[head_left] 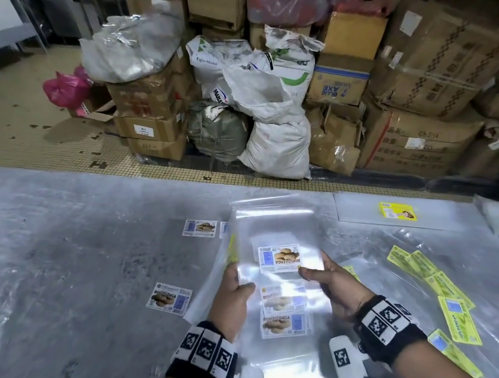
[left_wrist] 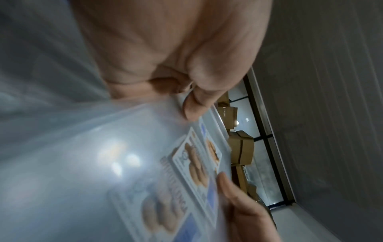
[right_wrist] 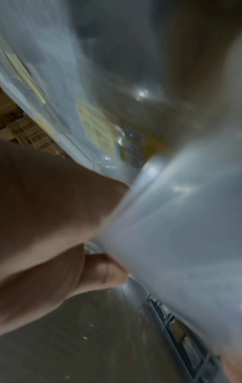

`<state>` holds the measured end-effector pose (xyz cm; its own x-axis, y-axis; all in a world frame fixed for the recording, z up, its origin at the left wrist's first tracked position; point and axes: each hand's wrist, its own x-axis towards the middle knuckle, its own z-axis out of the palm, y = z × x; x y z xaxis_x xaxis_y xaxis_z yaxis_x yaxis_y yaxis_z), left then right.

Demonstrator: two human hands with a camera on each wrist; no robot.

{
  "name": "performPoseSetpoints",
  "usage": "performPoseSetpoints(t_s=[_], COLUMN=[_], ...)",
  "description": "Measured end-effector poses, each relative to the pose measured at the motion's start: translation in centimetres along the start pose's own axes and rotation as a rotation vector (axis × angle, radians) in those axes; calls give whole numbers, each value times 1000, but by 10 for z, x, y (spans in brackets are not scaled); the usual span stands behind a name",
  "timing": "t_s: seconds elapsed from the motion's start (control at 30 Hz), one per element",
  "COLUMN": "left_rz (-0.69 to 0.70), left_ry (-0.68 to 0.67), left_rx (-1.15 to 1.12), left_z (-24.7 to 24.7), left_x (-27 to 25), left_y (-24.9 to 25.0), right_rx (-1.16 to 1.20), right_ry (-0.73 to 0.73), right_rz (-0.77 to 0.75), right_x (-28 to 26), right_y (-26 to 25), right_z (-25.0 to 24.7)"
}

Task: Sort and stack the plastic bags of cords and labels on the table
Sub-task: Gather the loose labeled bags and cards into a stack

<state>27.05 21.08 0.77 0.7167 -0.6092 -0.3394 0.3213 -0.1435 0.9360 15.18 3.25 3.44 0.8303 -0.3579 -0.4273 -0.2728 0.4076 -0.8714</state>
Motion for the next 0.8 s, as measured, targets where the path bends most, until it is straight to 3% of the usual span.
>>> performPoseSetpoints(t_s=[0.17,0.27,0.33,0.4,0.5,0.67,0.8], left_rz=[102,66,75,-38,-307,-358,-408], left_ry=[23,155,391,544,513,477,434], left_rx=[15,47,370,820,988,1098,1025], left_z=[-11,-39,-76,-110,-131,-120,-118], left_x=[-11,-11,-1,7,10,14,19], left_y=[4,6,1,-3,-7,3,10], right_rx=[-49,43,146,157,101,180,189], right_ry=[-56,-65,-81,-63,-48,-36,-9], right_rz=[-5,-8,13,36,43,49,57], right_x=[6,10,16,22,27,31,37], right_y=[5,6,12,23,36,43,56], right_z=[9,12,10,6,2,-3,-11])
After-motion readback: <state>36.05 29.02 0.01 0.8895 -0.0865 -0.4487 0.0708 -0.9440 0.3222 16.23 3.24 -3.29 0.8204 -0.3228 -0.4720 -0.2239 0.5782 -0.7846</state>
